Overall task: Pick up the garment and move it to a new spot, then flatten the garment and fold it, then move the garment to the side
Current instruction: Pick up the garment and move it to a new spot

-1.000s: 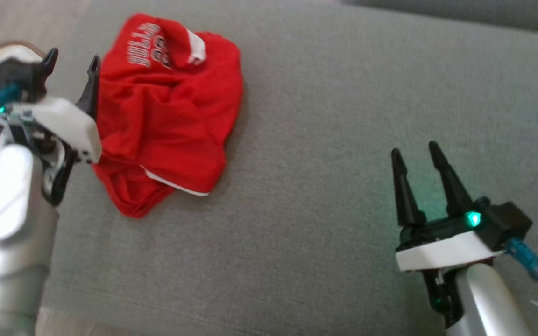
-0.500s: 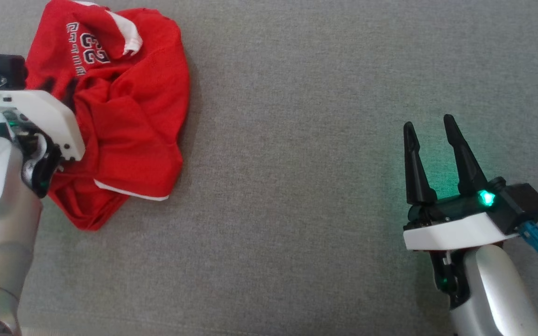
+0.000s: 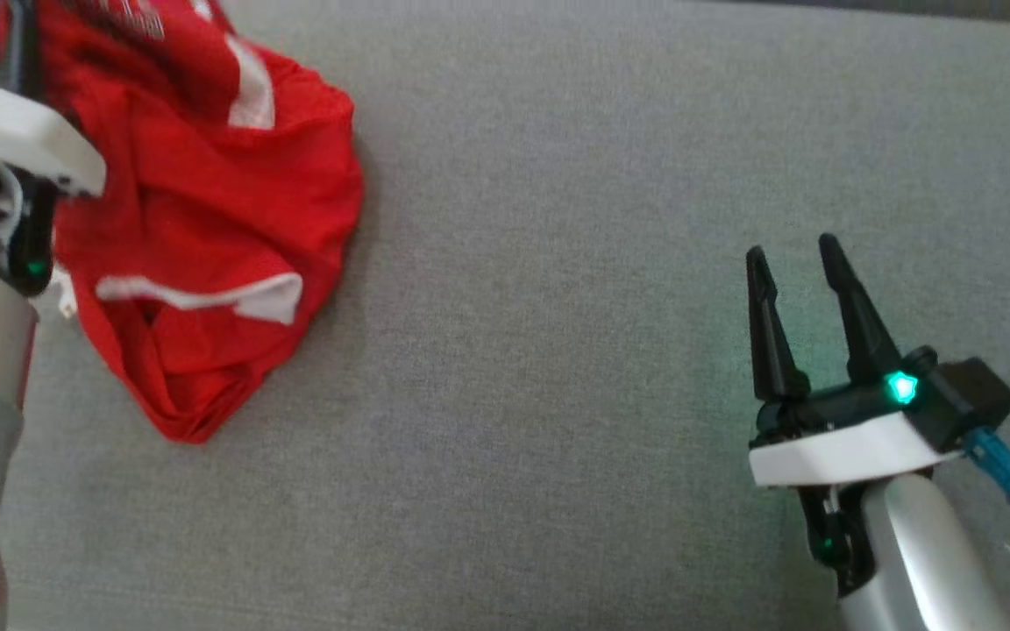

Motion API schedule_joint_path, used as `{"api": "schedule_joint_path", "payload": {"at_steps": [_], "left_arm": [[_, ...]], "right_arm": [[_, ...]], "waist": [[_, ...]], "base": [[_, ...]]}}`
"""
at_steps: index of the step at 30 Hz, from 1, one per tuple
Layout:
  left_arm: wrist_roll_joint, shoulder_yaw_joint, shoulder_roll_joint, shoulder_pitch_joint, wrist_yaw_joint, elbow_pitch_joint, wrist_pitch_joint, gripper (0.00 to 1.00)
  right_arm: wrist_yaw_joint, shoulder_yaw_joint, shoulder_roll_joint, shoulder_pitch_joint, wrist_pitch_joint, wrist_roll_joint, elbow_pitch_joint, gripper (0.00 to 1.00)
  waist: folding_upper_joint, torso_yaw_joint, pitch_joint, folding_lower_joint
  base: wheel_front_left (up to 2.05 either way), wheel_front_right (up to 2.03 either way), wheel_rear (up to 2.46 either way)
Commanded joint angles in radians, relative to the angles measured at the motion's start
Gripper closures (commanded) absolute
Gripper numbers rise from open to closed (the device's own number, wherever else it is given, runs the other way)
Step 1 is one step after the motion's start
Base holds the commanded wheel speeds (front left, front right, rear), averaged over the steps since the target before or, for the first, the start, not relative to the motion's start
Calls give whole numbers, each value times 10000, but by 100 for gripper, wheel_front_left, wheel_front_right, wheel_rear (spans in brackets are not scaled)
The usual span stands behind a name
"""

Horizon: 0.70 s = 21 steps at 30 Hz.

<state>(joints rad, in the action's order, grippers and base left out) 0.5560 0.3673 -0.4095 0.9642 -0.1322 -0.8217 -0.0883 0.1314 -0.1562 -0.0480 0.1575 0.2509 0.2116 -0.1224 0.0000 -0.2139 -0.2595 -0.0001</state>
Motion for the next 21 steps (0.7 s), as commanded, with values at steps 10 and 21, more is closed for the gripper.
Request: {"api": "schedule_joint_path", "payload": {"at_steps": [10, 21], "left_arm": [[-232, -324, -674, 494, 530, 2644, -655, 100], [-159, 103, -496, -435, 1141, 5473, 479, 100]], "right_arm": [[-7, -513, -22, -393, 109, 436, 115, 0], [-7, -644, -22, -382, 109, 728, 189, 0]], "waist": [[0, -110, 1148, 1], [0, 531, 1458, 1]], "base": [[0, 0, 0], [0, 0, 0]]}}
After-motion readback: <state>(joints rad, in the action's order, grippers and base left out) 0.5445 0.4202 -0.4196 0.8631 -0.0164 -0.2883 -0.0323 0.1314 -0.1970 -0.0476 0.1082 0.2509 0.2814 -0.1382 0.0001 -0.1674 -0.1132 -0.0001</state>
